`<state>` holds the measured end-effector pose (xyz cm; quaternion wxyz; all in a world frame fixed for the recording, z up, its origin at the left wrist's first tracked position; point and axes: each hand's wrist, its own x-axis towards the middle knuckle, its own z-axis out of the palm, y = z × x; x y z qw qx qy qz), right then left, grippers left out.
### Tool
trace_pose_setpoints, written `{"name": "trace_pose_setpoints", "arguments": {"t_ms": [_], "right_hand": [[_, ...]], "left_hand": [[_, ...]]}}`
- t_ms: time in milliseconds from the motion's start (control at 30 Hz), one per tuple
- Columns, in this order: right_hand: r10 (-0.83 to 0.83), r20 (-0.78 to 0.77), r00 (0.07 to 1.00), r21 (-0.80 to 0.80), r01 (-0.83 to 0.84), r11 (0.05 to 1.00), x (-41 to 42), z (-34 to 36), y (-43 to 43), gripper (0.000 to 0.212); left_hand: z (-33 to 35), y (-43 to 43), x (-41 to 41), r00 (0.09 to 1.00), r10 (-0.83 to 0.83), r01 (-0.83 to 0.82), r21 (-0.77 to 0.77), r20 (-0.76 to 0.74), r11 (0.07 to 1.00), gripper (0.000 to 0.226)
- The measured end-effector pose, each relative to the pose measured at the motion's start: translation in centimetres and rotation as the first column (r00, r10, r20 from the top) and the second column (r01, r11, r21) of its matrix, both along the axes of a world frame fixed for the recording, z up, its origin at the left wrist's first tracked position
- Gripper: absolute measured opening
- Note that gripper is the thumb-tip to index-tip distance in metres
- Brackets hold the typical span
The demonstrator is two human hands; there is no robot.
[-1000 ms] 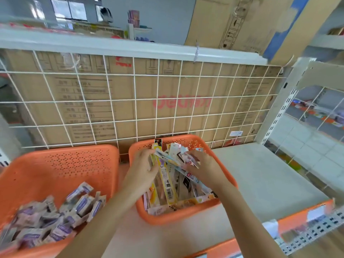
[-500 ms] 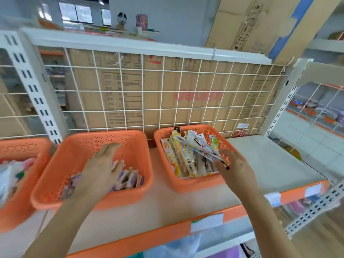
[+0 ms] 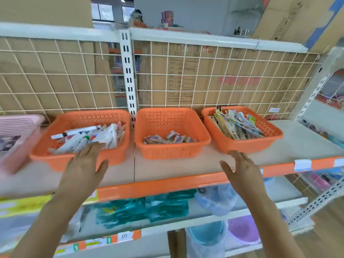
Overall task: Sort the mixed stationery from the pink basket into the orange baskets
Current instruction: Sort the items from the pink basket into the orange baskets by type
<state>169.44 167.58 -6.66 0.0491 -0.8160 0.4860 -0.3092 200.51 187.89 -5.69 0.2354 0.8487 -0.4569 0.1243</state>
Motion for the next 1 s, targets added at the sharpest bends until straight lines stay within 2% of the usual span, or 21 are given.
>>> {"name": "trace_pose_setpoints", "arguments": {"t_ms": [267, 500, 767, 867, 1000], "right_hand": [[0.188, -0.069, 0.980, -0.025, -0.190, 0.981, 7.0, 0.1, 6.1, 0.035], [0.395, -0.128, 0.910, -0.100, -0.408, 0.907, 16.6, 0.5, 9.3, 0.032], [0.602, -0.050, 0.797, -0.079, -0.604, 0.793, 29.5, 2.5, 13.3, 0.032], [0.642, 0.020, 0.767, -0.112, -0.636, 0.764, 34.1, 3.1, 14.4, 0.031], [0.688, 0.054, 0.724, -0.063, -0.685, 0.726, 39.6, 3.6, 15.3, 0.033]], "left_hand": [[-1.2, 11.3, 3.4, 0.992, 0.126, -0.125, -0.048, 0.007, 0.991, 0.043], [-1.9, 19.9, 7.2, 0.945, 0.326, -0.323, -0.066, 0.038, 0.944, 0.035], [-0.8, 27.1, 13.0, 0.848, 0.529, -0.529, -0.051, -0.012, 0.847, 0.043], [-0.4, 28.7, 16.3, 0.830, 0.558, -0.557, -0.033, 0.009, 0.830, 0.042], [0.4, 29.5, 20.5, 0.822, 0.569, -0.568, -0.037, 0.010, 0.822, 0.042]]}}
